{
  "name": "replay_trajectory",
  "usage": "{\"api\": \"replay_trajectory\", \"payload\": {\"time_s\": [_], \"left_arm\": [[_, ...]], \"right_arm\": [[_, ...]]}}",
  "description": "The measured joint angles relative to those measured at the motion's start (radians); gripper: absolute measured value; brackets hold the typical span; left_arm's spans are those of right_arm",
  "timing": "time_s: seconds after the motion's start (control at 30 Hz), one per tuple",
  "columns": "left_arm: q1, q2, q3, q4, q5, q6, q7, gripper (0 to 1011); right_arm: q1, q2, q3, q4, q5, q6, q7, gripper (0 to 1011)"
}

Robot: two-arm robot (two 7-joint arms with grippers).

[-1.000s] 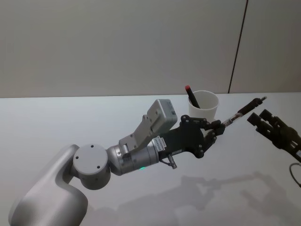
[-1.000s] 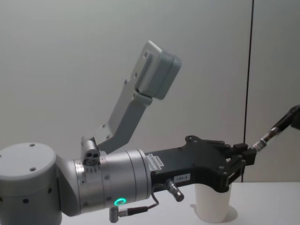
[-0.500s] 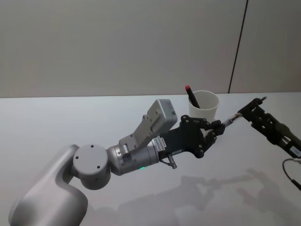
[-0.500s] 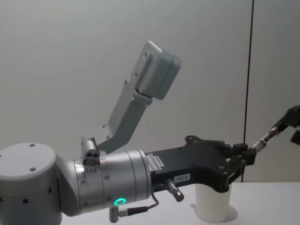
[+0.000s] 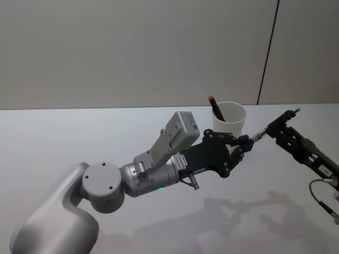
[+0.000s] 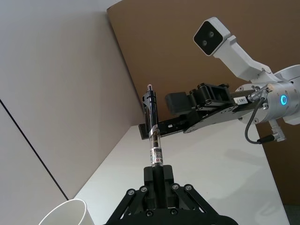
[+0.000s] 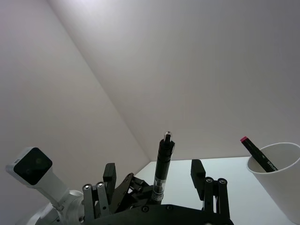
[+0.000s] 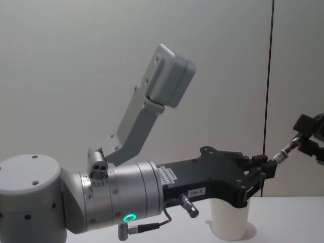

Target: Place the pen into the pen holder.

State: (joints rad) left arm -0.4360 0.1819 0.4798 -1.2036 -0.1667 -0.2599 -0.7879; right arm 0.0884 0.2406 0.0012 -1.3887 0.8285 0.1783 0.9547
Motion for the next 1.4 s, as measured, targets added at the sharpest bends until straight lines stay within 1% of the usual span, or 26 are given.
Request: {"api": "replay_trajectory", "payload": {"time_s": [0.33, 0.7, 1.03, 1.4], "left_arm": [[0.000, 0.000, 0.000, 0.000, 0.000, 0.000, 0.000, 127], [0.000, 0.000, 0.000, 0.000, 0.000, 0.000, 0.000, 127], [0.000, 0.000, 0.000, 0.000, 0.000, 0.000, 0.000, 129], [0.000, 0.000, 0.000, 0.000, 0.000, 0.000, 0.000, 129]], "right_arm": [[0.027, -0.007, -0.015, 0.043, 0.023, -0.018, 0.008, 1001], [0.050, -0.009, -0.022, 0.093, 0.077, -0.037, 0.006, 1001], [0.057, -0.008, -0.028, 0.113, 0.108, -0.047, 0.018, 1002], [0.054, -0.003, -0.035, 0.117, 0.128, -0.051, 0.043, 1001]]}}
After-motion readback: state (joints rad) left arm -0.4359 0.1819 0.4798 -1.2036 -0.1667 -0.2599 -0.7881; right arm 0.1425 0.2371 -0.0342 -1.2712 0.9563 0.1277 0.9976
